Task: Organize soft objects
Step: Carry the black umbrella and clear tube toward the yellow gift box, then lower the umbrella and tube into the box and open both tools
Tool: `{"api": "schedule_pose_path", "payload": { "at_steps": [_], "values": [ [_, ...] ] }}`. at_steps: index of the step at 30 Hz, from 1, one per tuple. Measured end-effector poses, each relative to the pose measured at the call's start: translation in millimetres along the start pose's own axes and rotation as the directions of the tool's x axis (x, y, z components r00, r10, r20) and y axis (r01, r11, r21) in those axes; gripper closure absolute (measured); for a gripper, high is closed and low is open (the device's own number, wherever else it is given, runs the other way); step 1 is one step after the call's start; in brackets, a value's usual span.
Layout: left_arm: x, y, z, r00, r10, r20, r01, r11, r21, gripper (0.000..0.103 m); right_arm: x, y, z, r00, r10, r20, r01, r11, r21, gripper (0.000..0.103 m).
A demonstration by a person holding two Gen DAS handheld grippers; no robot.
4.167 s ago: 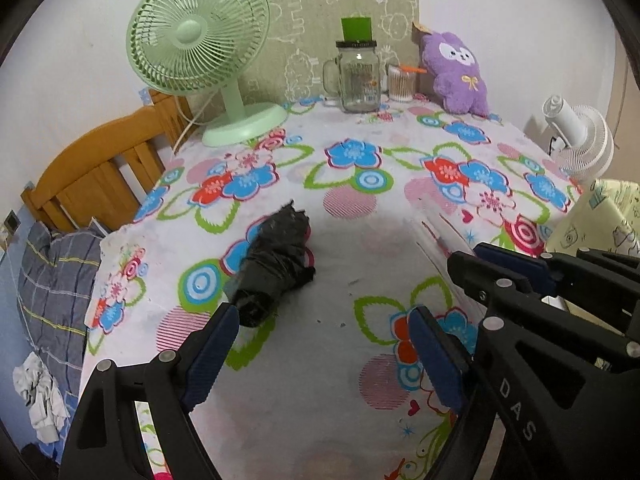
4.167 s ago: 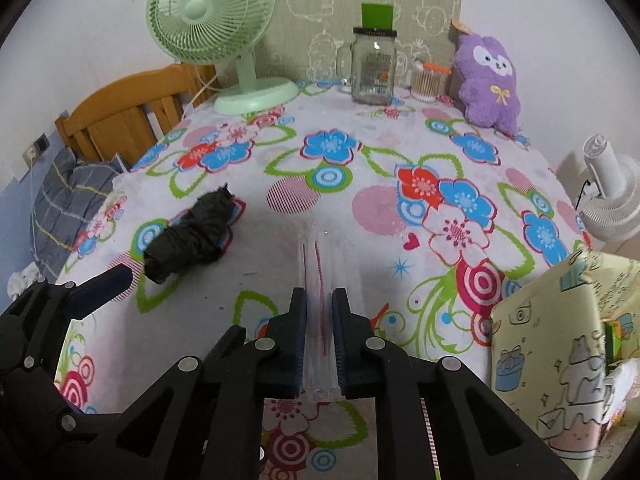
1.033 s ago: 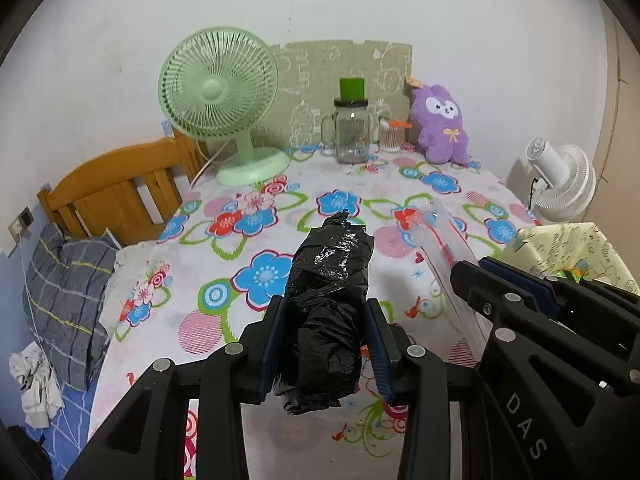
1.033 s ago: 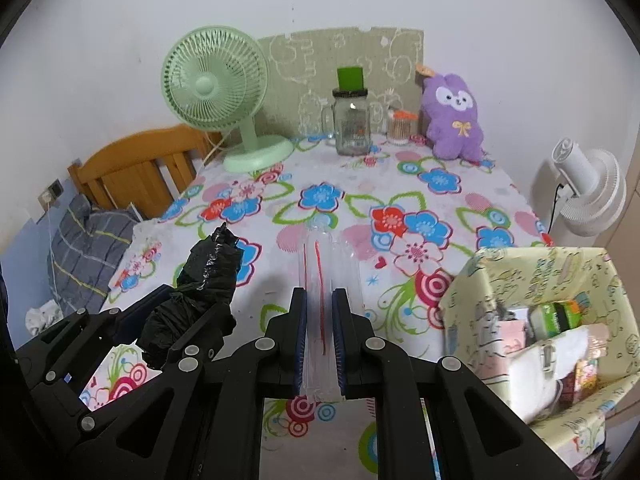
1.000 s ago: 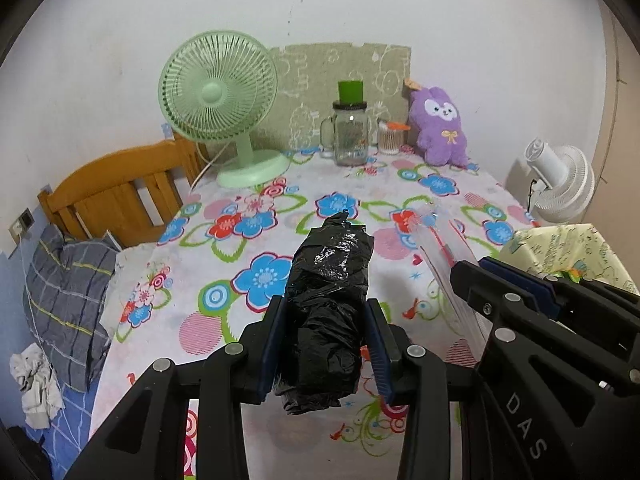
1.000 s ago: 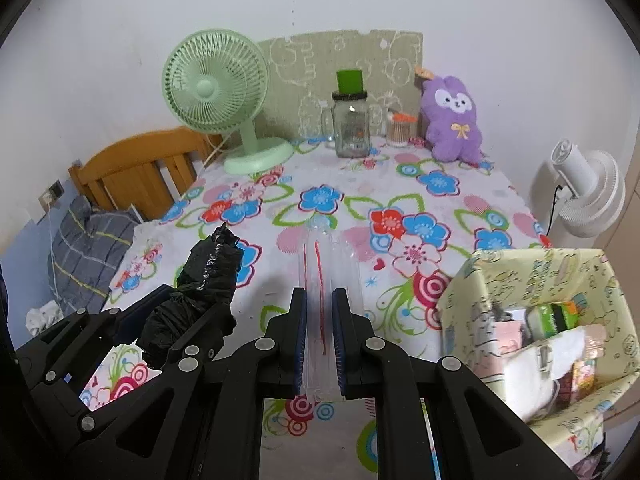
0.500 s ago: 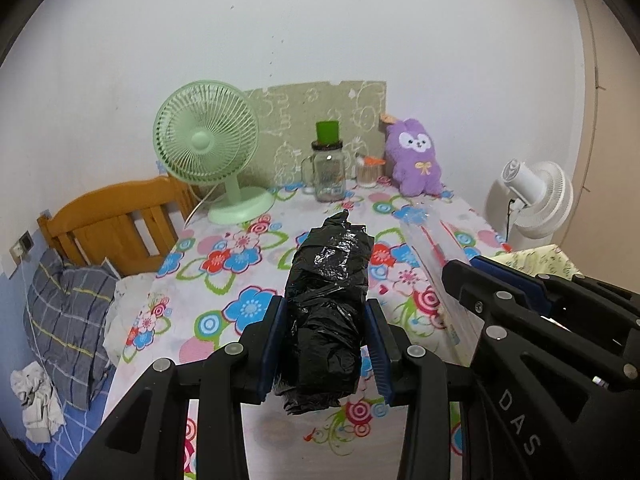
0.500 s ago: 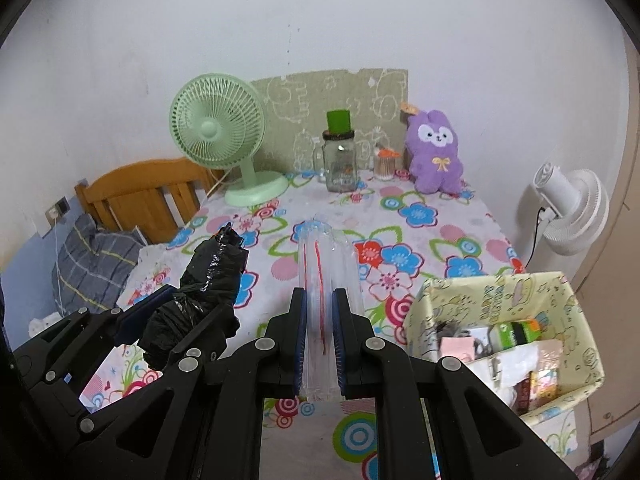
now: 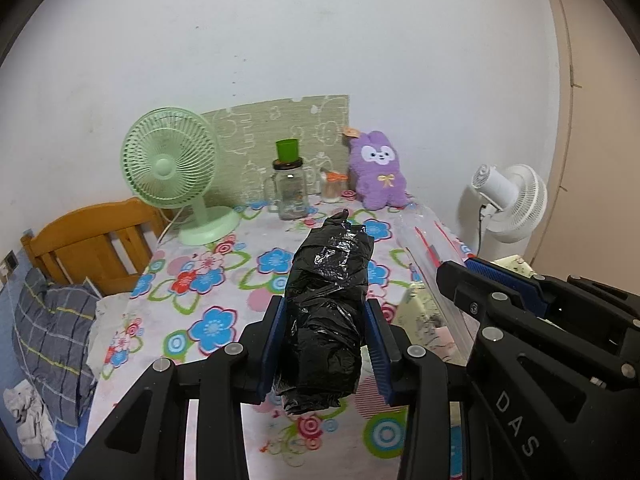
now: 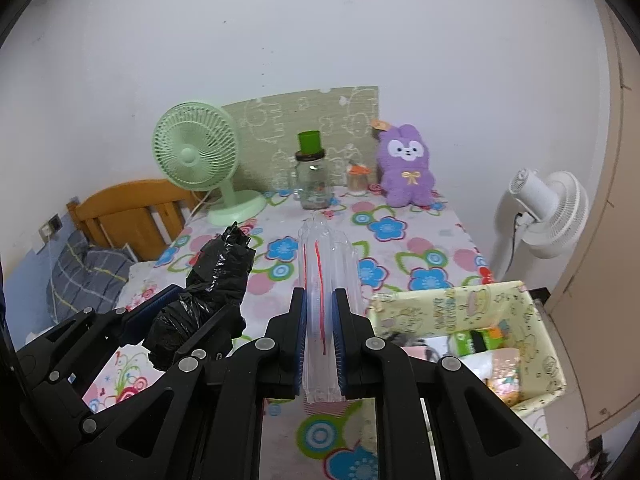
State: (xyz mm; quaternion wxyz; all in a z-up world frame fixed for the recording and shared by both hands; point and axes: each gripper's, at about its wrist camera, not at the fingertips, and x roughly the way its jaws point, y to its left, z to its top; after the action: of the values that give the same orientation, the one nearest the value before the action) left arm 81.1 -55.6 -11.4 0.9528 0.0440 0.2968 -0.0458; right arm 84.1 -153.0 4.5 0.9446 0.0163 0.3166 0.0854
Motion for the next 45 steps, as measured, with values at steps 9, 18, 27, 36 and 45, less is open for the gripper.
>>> {"api": "schedule_pose_path", "payload": {
  "at_steps": [9, 18, 27, 36, 45],
  "values": [
    [6, -29, 4, 0.999, -0.042, -0.005, 0.042, 0.999, 0.029, 0.063, -3, -29, -1, 0.999, -0.040, 0.000, 0.040, 0.999, 0.032, 0.088],
    [15, -55, 7, 0.997, -0.077, -0.016, 0.078, 0.995, 0.055, 0.063, -1, -57, -3, 0.998, -0.069, -0.007, 0.070, 0.996, 0.053, 0.088],
    [30, -78, 6, 0.993, -0.109, -0.038, 0.112, 0.991, 0.076, 0.063, 6, -83, -9, 0.995, -0.093, -0.022, 0.094, 0.994, 0.061, 0.088],
    [49, -102, 1, 0.987, -0.136, -0.083, 0.144, 0.984, 0.103, 0.063, 20, -108, -19, 0.995, -0.076, -0.062, 0.082, 0.992, 0.094, 0.088],
    [74, -119, -5, 0.978, -0.152, -0.140, 0.168, 0.979, 0.117, 0.061, 37, -131, -30, 0.990, -0.092, -0.104, 0.104, 0.987, 0.123, 0.088]
  ]
}}
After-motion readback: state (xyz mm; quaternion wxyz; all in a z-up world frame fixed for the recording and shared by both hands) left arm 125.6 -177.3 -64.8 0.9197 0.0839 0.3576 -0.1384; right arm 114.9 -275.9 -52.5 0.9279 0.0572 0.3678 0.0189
